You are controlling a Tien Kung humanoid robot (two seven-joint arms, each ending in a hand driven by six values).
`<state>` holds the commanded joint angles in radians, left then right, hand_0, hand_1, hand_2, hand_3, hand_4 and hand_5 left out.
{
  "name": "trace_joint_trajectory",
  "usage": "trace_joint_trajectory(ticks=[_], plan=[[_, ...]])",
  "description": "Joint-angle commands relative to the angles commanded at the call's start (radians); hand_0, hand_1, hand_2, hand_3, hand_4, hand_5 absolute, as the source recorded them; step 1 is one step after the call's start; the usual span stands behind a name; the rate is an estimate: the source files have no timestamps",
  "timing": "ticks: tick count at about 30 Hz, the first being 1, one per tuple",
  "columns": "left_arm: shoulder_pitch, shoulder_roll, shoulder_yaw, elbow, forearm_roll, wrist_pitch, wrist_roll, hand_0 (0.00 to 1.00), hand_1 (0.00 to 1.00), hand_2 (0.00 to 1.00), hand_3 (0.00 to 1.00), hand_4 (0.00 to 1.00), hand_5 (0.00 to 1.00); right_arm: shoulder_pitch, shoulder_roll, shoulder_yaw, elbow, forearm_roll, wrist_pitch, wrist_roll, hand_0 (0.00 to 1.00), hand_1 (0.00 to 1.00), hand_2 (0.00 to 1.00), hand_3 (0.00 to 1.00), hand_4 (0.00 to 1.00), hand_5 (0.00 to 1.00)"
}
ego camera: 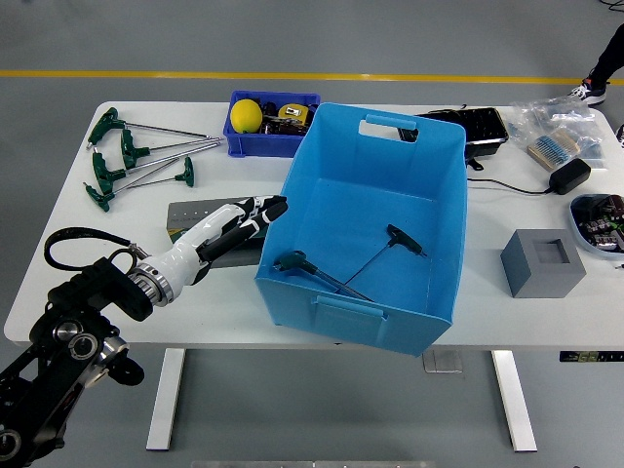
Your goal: Lift tool from toolbox,place it in box,lift tool from toolbox,place it in box
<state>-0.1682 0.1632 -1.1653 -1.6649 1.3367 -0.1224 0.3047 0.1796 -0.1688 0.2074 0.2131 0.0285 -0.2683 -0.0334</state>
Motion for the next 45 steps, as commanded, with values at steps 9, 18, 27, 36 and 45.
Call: trace_joint_trajectory(ticks=[9,18,27,36,45], plan=[[-0.011,-0.004,0.002,0.019,-0.149,0.153,-0.217,0.894,0.906,0.970,0.899,0.998,0.998,0.006,-0.004,-0.017,0.002,0.019,0.003,0.002,0.678,0.679,0.741,0.592,0.835,0.760],[0.036,-0.036,0.041,0.052,-0.351,0.308,-0.402,0.891,0.892,0.949,0.870,0.998,0.998,0.004,-0.002,-0.019,0.002,0.030,0.005,0.004,0.676,0.678,0.739,0.592,0.836,0.762],[0.016,-0.037,0.015,0.054,-0.389,0.325,-0.412,0.891,0.891,0.947,0.863,0.998,0.998,0.005,-0.004,-0.039,0.001,0.064,0.005,0.016,0.676,0.678,0.739,0.591,0.835,0.762],[0.059,-0.067,-0.097,0.078,-0.418,0.315,-0.406,0.871,0.856,0.919,0.840,0.998,0.998,-0.006,-0.001,-0.057,-0.001,0.098,0.006,0.024,0.675,0.676,0.739,0.591,0.835,0.763],[0.035,-0.053,-0.163,0.100,-0.419,0.290,-0.393,0.872,0.860,0.918,0.837,0.998,0.998,0.000,-0.005,-0.032,-0.002,0.056,0.003,0.011,0.675,0.676,0.739,0.591,0.834,0.764]])
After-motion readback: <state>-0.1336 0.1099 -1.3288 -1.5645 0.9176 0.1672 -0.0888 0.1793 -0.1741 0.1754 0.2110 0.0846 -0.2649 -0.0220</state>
